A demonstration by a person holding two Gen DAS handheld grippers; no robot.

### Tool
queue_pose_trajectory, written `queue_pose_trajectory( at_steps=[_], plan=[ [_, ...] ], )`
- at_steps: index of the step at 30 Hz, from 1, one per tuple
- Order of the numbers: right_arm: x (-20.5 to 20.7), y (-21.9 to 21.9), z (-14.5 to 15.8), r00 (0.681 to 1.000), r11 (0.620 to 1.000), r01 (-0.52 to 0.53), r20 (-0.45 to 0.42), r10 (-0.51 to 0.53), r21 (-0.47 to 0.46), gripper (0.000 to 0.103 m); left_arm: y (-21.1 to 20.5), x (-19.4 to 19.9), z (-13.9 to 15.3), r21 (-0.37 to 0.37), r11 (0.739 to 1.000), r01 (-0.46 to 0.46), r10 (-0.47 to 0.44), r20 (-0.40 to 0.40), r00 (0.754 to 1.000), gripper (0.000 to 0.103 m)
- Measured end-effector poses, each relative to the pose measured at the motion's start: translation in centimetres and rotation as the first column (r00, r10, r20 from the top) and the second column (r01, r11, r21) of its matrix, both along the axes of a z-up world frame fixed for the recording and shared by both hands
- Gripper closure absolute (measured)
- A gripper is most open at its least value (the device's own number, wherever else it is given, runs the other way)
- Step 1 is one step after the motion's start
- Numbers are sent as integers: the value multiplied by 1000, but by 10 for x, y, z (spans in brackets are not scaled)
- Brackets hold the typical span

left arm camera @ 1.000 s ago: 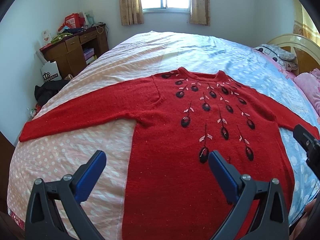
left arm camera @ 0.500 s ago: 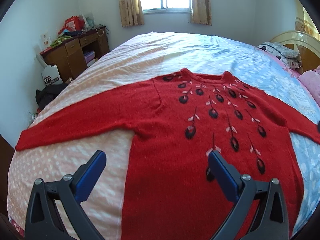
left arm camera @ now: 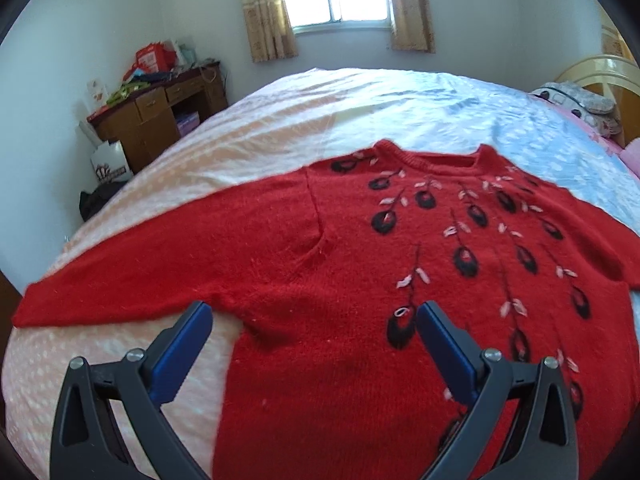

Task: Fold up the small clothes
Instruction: 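Grasp the red sweater's sleeve cuff with the right gripper, then fold the held sleeve across the sweater body with the right gripper, release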

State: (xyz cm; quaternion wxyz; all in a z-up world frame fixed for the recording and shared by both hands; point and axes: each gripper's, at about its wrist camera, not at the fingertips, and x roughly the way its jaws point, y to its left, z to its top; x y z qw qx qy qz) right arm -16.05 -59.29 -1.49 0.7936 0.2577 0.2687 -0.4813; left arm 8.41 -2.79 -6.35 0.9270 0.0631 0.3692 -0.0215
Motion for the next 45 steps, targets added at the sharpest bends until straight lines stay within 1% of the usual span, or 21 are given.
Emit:
queue_pose_trajectory(
  at_steps=[3, 4, 6, 9, 11, 15, 17, 19, 20, 22, 23, 25, 27, 33, 36, 39, 42, 45],
  plan=[
    [-9, -32, -17, 999, 994, 18, 43, -23, 106, 42, 1, 7, -14, -17, 1000, -12, 11, -51, 999, 0],
    [-10, -37, -21, 999, 992, 22, 45, -27, 124, 42, 3, 7, -16, -41, 999, -13, 10, -57, 998, 0],
    [-4, -40, -30, 1000, 990, -1, 25, -3, 140, 43, 4, 6, -15, -55, 998, -21, 18, -55, 998, 0],
    [5, -27, -32, 998, 997, -22, -52, 25, 68, 55, 6, 6, -18, -83, 996, -29, 24, -63, 998, 0],
    [11, -18, -32, 995, 998, -57, -83, 60, 35, 67, 7, 5, -19, -97, 995, -32, 26, -64, 998, 0],
    [20, -16, -35, 989, 999, -55, -135, 54, -2, 69, 9, 7, -21, -115, 993, -35, 27, -71, 997, 0],
    [28, -16, -36, 984, 997, -68, -169, 62, -31, 78, 10, 7, -21, -125, 992, -32, 23, -78, 997, 0],
    [36, -12, -37, 974, 995, -79, -218, 63, -64, 82, 10, 10, -20, -130, 991, -29, 19, -81, 997, 0],
    [39, -11, -37, 971, 994, -80, -232, 62, -71, 86, 10, 9, -20, -129, 991, -28, 17, -82, 996, 0],
    [42, -9, -34, 967, 995, -70, -249, 51, -67, 91, 9, 11, -19, -123, 992, -26, 15, -90, 996, 0],
    [41, -9, -31, 970, 997, -61, -240, 46, -56, 94, 9, 13, -19, -122, 992, -26, 15, -96, 995, 0],
    [37, -6, -24, 978, 999, -48, -206, 42, -25, 95, 9, 15, -18, -120, 992, -25, 12, -111, 994, 0],
    [38, 1, -16, 981, 998, -59, -188, 55, -13, 95, 10, 14, -16, -121, 992, -24, 9, -126, 992, 0],
    [55, 42, 21, 980, 987, -138, -153, 125, -80, 95, 10, 9, -14, -104, 994, -10, -6, -145, 989, 0],
    [70, 70, 40, 975, 975, -206, -108, 196, -84, 95, 11, 6, -11, -84, 996, -5, -8, -148, 989, 0],
    [90, 104, 55, 955, 952, -294, -66, 290, -82, 95, 14, 4, -9, -69, 998, -10, 0, -139, 990, 0],
    [114, 142, 67, 922, 919, -388, -19, 387, -74, 95, 21, 3, -5, -72, 997, -14, 4, -132, 991, 0],
    [143, 187, 74, 872, 873, -486, 41, 487, -47, 95, 32, 3, -1, -73, 997, -25, 17, -114, 993, 0]
  ],
)
